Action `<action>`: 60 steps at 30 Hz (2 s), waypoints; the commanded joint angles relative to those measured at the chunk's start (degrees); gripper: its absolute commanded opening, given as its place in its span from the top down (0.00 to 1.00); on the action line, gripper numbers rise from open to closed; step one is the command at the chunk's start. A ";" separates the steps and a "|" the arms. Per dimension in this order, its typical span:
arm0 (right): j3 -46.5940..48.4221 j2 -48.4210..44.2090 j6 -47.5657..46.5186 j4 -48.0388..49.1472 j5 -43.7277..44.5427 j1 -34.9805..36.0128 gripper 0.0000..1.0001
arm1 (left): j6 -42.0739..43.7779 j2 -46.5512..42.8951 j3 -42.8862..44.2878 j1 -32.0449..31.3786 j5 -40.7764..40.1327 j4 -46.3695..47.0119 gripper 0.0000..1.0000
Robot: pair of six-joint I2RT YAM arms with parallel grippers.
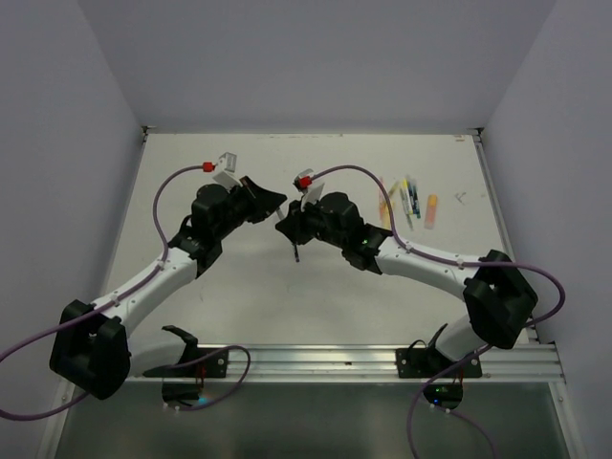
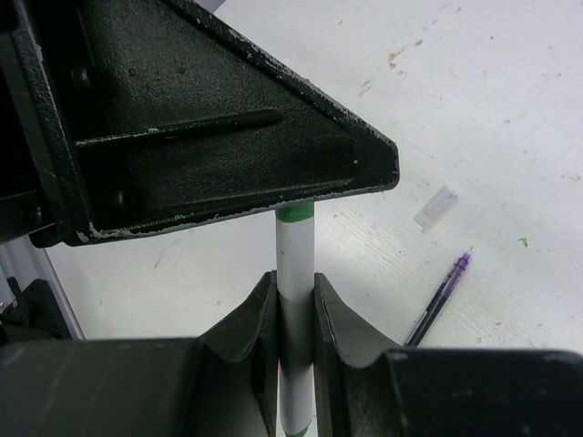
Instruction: Open the pen caps
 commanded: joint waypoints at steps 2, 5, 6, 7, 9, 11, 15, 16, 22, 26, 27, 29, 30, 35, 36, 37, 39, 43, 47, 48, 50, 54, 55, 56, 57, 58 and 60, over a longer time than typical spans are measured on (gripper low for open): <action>-3.07 -0.91 -1.01 -11.75 -4.32 1.46 1.00 | -1.58 -2.75 0.54 2.62 -14.46 16.42 1.00; -4.12 -1.43 -0.57 -10.79 -4.40 1.46 1.00 | -2.02 -3.80 0.46 2.62 -15.17 16.76 1.00; -4.39 -1.61 -0.31 -10.44 -4.40 1.46 1.00 | -1.84 -3.89 0.89 2.62 -15.43 16.42 1.00; -4.65 -1.87 -0.39 -10.62 -4.49 1.38 1.00 | -1.67 -3.80 1.07 2.62 -15.78 16.24 1.00; -4.65 -1.62 -1.35 -11.40 -4.84 1.46 1.00 | -1.14 -3.80 1.07 2.54 -16.66 17.63 1.00; -5.53 -1.61 -1.36 -11.85 -4.76 1.46 1.00 | -1.14 -3.80 1.25 2.54 -16.93 18.43 1.00; -7.73 -2.58 -0.83 -11.41 -3.79 1.37 1.00 | -0.70 -4.42 1.86 2.62 -19.38 19.83 1.00; -7.90 -2.58 -0.83 -11.58 -3.79 1.37 1.00 | -0.44 -4.59 2.04 2.62 -19.74 20.01 1.00; -11.07 -4.68 0.13 -10.71 -3.09 1.46 1.00 | -0.44 -5.03 2.22 2.62 -20.27 21.33 1.00; -12.47 -4.60 1.10 -9.65 -3.00 1.46 1.00 | 0.53 -4.33 3.36 2.62 -20.26 20.10 1.00; -12.65 -4.43 1.27 -9.48 -3.09 1.38 1.00 | 0.53 -4.33 2.66 2.71 -20.70 20.36 1.00; -13.35 -4.51 1.71 -9.13 -3.00 1.38 1.00 | 0.88 -4.59 2.39 2.71 -21.15 20.54 1.00; -13.35 -4.77 2.06 -9.47 -2.82 1.46 1.00 | 2.36 -4.51 3.35 2.71 -20.62 19.67 1.00; -11.95 -7.76 3.82 -12.89 2.87 1.29 1.00 | 5.71 -2.66 4.94 2.71 -11.69 12.47 1.00; -11.51 -8.81 4.26 -15.34 4.02 1.37 1.00 | 6.07 -2.14 4.77 2.71 -10.00 9.67 1.00; -11.07 -9.25 4.87 -16.32 5.86 1.37 1.00 | 6.33 -0.65 4.85 2.71 -9.20 7.82 1.00; -10.98 -10.66 6.10 -18.60 10.09 0.85 1.00 | 7.21 1.02 5.21 2.54 -3.76 3.08 1.00; -10.98 -11.72 8.83 -22.39 14.57 -0.12 1.00 | 8.26 5.23 5.12 1.75 0.03 -0.46 1.00; -9.49 -10.49 11.12 -27.04 18.44 -1.08 1.00 | 8.53 10.16 8.36 1.22 2.14 -4.06 1.00; -8.97 -10.23 11.73 -27.23 18.45 -1.35 1.00 | 8.53 12.43 8.89 1.13 2.32 -4.33 1.00; -8.52 -9.35 12.26 -27.75 18.45 -1.70 1.00 | 8.44 15.17 11.17 0.87 3.63 -5.12 1.00; -7.03 -6.98 14.19 -29.95 19.33 -2.49 1.00 | 8.88 23.50 16.09 -0.97 4.17 -8.72 1.00; -6.94 -6.63 14.54 -30.04 19.41 -2.58 1.00 | 8.97 24.75 17.06 -1.33 4.08 -9.25 1.00; -6.94 -6.01 14.98 -30.30 19.33 -3.19 1.00 | 9.06 25.89 18.29 -1.94 3.91 -9.60 1.00; -6.76 -5.57 15.34 -30.48 19.24 -3.37 1.00 | 9.06 27.91 18.91 -2.21 3.64 -9.69 1.00; -6.59 -5.13 15.34 -30.39 18.72 -3.55 1.00 | 9.06 28.97 19.61 -2.38 3.55 -9.95 1.00; -5.63 -3.29 15.16 -30.39 18.45 -3.99 1.00 | 9.14 31.77 21.20 -2.74 3.20 -10.66 0.99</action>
